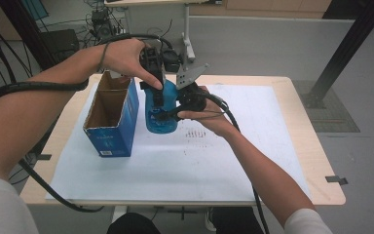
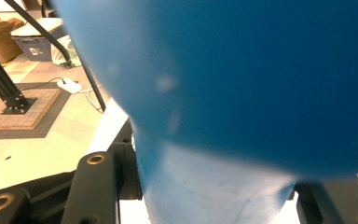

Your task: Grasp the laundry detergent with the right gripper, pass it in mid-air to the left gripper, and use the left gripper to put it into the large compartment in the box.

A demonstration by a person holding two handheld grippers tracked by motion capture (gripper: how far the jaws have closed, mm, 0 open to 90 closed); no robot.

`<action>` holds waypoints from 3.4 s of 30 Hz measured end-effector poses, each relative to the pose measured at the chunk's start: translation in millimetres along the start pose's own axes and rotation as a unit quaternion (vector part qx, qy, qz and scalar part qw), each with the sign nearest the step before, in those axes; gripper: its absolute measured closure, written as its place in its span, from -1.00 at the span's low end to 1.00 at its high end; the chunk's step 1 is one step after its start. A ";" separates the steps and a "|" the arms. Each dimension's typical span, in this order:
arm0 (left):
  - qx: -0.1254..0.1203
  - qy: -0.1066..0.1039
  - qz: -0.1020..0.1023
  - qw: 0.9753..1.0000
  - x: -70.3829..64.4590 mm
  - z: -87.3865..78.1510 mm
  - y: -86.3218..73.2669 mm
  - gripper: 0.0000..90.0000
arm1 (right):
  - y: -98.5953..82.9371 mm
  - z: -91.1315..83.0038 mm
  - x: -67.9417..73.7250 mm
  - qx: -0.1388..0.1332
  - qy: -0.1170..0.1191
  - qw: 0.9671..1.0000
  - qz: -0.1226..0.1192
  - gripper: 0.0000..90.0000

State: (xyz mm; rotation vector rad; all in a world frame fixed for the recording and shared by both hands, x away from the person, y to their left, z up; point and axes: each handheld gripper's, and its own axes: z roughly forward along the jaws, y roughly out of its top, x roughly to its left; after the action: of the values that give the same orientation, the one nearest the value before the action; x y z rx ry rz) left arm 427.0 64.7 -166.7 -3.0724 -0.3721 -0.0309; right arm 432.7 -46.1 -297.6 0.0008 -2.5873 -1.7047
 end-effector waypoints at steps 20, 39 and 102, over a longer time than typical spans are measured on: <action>0.006 0.002 0.001 1.000 -1.0 2.2 1.8 -0.18 | -2.3 0.1 0.3 0.000 0.002 1.000 0.000 -0.02; 0.004 -0.002 0.000 1.000 -0.8 3.9 0.8 -0.17 | -3.1 1.5 0.1 0.002 0.005 1.000 0.000 -0.03; 0.015 -0.009 -0.003 1.000 -1.1 8.5 2.1 -0.16 | -7.0 5.5 0.5 0.008 0.012 1.000 0.007 -0.06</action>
State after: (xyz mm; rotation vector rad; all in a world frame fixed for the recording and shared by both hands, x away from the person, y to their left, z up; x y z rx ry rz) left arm 426.5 62.8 -175.3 -3.0446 -0.3804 0.0027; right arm 431.8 -43.8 -306.1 0.0028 -2.5764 -1.6689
